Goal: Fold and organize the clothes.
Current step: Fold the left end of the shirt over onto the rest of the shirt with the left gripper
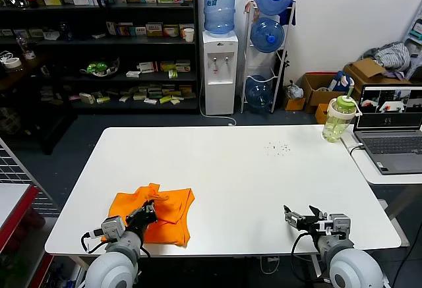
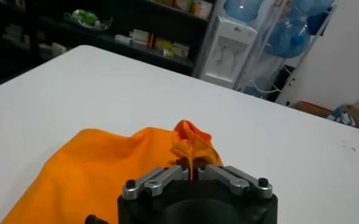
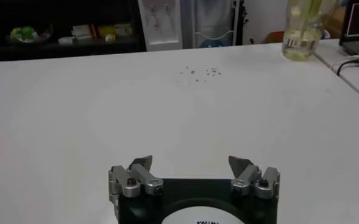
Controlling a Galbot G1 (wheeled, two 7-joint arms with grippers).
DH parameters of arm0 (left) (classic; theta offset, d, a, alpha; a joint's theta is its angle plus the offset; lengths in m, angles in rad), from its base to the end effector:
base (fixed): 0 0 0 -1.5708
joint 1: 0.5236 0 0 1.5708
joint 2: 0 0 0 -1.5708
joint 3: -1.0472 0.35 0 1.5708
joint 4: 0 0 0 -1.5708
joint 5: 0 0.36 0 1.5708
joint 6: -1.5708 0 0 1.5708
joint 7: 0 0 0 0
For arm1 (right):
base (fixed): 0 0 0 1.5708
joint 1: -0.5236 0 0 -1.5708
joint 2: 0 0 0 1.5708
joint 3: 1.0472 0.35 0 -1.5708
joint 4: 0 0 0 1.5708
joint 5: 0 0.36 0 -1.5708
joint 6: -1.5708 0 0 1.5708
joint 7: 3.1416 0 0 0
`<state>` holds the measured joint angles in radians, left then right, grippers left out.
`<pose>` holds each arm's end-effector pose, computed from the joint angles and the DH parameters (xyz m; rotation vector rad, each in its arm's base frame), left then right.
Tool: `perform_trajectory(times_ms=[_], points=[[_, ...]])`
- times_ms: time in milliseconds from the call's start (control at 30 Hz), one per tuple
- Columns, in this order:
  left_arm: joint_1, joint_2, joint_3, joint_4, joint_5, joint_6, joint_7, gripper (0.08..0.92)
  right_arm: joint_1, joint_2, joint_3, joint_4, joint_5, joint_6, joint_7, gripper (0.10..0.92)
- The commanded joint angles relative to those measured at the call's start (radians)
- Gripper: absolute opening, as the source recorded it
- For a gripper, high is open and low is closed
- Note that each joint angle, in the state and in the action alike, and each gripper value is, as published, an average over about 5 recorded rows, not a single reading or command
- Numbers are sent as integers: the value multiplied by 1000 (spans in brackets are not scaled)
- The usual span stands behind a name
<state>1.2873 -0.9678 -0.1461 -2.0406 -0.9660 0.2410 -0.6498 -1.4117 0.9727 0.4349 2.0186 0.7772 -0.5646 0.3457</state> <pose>0.2372 0.0086 -0.2858 0.0431 -2.6093 0.3905 0.2390 -0.0855 -0.2802 0.0531 -2.5001 -0.0667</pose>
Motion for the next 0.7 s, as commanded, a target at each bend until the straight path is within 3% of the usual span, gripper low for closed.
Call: perform_trajectory(times_ms=[33, 233, 467, 700], points=[[-45, -63, 67, -30, -5, 24, -17, 131, -22, 9, 13, 1, -11, 0, -2, 823], [-37, -66, 58, -34, -10, 26, 2, 153, -17, 0, 13, -1, -3, 0, -4, 823], [-13, -14, 18, -98, -55, 35, -13, 343, 4, -10, -3, -8, 8, -1, -5, 823], [26, 126, -93, -175, -103, 42, -39, 560, 41, -14, -32, -21, 21, -2, -5, 823]])
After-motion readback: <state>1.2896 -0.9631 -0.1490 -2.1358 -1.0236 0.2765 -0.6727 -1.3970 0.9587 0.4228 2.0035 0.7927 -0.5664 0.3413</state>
